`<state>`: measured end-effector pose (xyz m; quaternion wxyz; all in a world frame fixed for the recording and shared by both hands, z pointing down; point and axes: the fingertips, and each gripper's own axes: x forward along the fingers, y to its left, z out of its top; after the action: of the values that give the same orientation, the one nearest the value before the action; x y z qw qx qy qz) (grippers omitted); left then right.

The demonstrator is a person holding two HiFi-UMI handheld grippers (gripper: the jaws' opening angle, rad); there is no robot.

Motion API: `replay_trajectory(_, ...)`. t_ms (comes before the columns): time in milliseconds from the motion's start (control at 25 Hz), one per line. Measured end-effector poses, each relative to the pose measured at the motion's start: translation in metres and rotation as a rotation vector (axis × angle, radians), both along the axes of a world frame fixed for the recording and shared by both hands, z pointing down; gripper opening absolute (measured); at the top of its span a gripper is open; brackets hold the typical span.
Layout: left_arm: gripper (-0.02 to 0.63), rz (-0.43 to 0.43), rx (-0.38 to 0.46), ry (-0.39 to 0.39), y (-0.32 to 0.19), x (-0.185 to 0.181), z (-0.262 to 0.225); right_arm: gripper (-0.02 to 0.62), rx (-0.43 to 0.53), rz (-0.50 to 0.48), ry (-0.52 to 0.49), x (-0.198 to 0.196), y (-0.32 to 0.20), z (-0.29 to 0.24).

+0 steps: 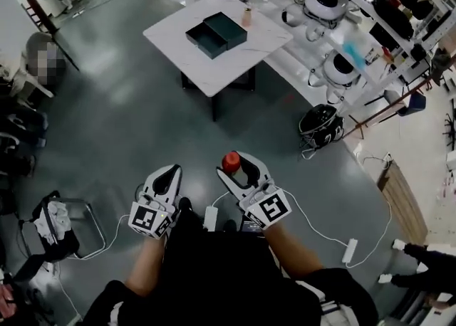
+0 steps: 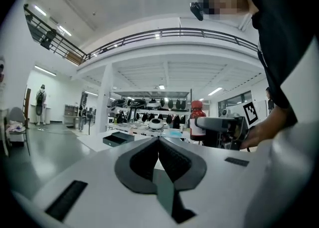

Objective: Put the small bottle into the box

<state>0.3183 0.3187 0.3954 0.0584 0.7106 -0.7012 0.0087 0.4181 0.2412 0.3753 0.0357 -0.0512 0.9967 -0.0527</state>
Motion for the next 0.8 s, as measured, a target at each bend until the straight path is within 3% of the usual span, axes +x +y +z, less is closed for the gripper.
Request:
replay_trajectory(200, 0.015, -0.021, 0.017, -0.004, 0.016, 0.027, -0.015, 0.236, -0.009, 0.005, 0.000, 0.034, 0.011, -0.006)
replay_trajectory(360, 0.015, -0.017, 0.035, -0.050, 0.019, 0.040, -0.028, 0.236, -0.026, 0.040, 0.000, 0.048, 0.007, -0.007)
replay_trajectory(800, 0.014, -0.115, 0.091, -0.060, 0.040, 0.023, -0.043, 0.236, -0.002, 0.058, -0.008, 0.042, 0.008, -0.016)
